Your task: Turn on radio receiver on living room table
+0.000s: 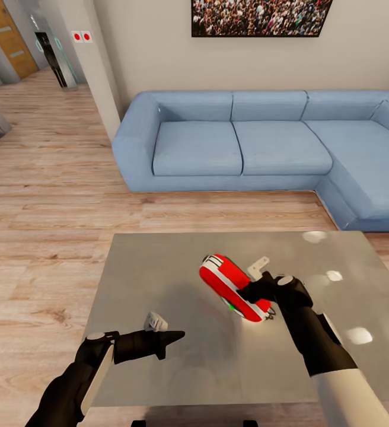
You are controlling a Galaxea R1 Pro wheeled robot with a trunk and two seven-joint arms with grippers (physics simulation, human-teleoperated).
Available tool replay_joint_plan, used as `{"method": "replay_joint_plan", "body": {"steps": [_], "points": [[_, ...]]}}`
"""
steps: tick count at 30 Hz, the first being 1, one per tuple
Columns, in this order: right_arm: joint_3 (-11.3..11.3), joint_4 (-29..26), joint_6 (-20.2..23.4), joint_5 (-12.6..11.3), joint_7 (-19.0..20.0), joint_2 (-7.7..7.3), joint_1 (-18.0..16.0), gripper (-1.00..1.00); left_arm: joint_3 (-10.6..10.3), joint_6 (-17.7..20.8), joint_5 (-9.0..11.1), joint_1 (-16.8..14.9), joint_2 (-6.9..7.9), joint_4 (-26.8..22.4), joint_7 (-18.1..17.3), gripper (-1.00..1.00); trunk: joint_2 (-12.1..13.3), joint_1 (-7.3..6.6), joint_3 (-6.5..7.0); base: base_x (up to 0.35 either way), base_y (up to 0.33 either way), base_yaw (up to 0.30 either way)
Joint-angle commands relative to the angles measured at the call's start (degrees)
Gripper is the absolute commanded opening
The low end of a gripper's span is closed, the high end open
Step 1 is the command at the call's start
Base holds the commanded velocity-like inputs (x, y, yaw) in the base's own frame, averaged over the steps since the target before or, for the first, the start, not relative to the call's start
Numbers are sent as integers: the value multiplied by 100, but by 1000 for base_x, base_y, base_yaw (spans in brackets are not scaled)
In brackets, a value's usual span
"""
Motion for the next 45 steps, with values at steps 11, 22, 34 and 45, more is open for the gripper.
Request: {"method": "replay_joint_plan", "body": {"steps": [11,22,34,45], "points": [[-722,1180,-394,-130,-27,-14,79,-100,3,2,2,0,0,1,9,-100,-1,0,0,0,0,0],[-731,1759,-490,-136,-327,3,79,-100,5,6,-1,0,0,-2,9,-100,-1,0,0,0,0,0],[-885,1910,-1014,-154,-378,12,79,-100,5,1,-7,0,8,4,9,-100,-1,0,0,0,0,0],[-1124,2390,-1396,-152,-450,12,79,-100,5,0,-7,0,9,5,9,-100,-1,0,0,0,0,0]]}}
